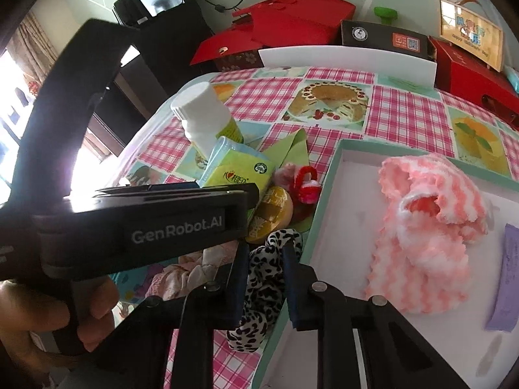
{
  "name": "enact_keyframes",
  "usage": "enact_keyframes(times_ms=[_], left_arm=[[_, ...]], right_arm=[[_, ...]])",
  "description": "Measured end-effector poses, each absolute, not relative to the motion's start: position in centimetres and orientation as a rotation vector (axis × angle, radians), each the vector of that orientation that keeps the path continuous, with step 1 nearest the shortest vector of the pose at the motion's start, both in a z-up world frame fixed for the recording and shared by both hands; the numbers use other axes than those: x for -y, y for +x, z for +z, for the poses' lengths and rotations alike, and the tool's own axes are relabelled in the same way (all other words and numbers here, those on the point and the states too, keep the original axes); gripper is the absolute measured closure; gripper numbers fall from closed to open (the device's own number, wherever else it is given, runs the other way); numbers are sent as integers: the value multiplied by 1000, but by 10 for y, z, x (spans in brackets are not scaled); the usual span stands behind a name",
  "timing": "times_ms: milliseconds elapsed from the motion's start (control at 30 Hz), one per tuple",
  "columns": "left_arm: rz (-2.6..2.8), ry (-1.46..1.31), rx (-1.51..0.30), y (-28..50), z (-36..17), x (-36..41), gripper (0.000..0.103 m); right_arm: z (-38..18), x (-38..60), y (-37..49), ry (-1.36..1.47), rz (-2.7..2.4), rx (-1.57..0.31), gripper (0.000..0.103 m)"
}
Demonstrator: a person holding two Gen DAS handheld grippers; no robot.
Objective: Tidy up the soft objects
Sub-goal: 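Grasp the green tissue pack with the left gripper while the right gripper grasps the leopard scrunchie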
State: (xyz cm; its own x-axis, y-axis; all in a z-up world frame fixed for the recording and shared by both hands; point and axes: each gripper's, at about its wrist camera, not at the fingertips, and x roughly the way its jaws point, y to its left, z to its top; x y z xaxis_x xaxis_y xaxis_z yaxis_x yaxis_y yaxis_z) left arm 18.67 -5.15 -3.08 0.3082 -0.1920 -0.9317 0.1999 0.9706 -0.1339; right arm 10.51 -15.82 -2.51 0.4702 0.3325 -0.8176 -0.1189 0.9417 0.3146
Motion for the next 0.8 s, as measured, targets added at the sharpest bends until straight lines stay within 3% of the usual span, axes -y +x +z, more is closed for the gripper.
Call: enact_keyframes(times_ms=[367,467,800], left_arm=[[-264,18,-1245,188,-37,54,39],[-277,1,-1242,188,-37,54,58],[-300,-44,-1239,188,-36,49,61]], right_arm=[[-28,159,105,229,280,-1055,85],[-28,160,105,232,280,-1056,85],[-30,161,106,242,283,-1062,85]])
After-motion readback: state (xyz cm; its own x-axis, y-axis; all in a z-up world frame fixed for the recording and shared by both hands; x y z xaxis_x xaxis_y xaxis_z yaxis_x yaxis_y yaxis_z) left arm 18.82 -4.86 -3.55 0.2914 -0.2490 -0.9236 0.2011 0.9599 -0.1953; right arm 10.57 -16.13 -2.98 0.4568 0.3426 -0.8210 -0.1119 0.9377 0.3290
